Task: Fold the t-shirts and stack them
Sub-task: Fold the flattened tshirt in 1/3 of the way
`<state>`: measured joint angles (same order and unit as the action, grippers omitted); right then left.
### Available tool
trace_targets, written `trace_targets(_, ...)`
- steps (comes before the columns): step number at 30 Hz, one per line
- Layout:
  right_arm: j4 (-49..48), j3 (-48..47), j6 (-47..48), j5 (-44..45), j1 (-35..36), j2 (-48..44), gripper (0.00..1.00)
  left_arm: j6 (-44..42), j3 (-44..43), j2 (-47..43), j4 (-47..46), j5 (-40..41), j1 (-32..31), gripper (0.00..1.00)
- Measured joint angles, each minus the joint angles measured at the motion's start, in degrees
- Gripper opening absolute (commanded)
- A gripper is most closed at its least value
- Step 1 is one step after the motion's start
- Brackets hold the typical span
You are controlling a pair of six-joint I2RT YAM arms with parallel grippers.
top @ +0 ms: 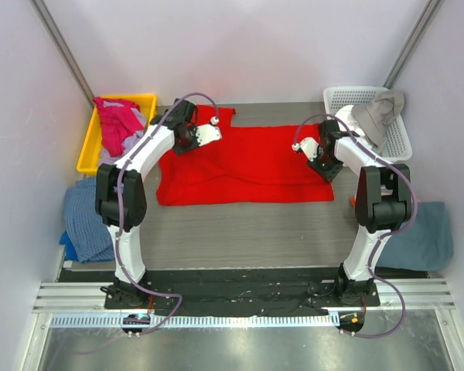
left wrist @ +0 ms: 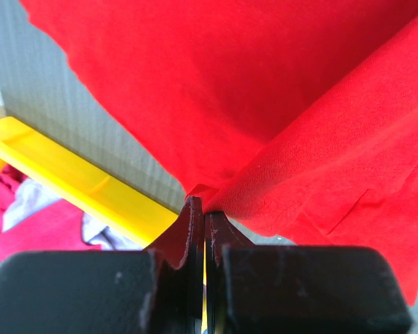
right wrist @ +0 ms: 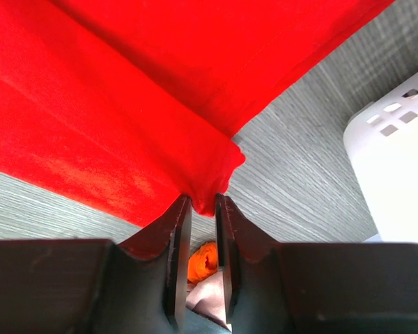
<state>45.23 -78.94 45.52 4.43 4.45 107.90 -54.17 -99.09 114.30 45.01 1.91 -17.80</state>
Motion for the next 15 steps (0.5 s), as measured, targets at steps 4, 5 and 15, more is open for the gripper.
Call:
trace_targets(4,-0.2,0.5,0.0,0.3,0.0,0.0,0.31,0.0,-1.5,0.6,-0.4,0.0,0.0,0.0)
trace_targets(5,-0.3,0.6,0.0,0.4,0.0,0.0,0.31,0.0,-1.9,0.7,-0.5,0.1,0.0,0.0)
trace_targets(15,-0.6,0.9,0.0,0.9,0.0,-0.3,0.32,0.2,-2.1,2.2,-0.9,1.2,-0.2,0.28)
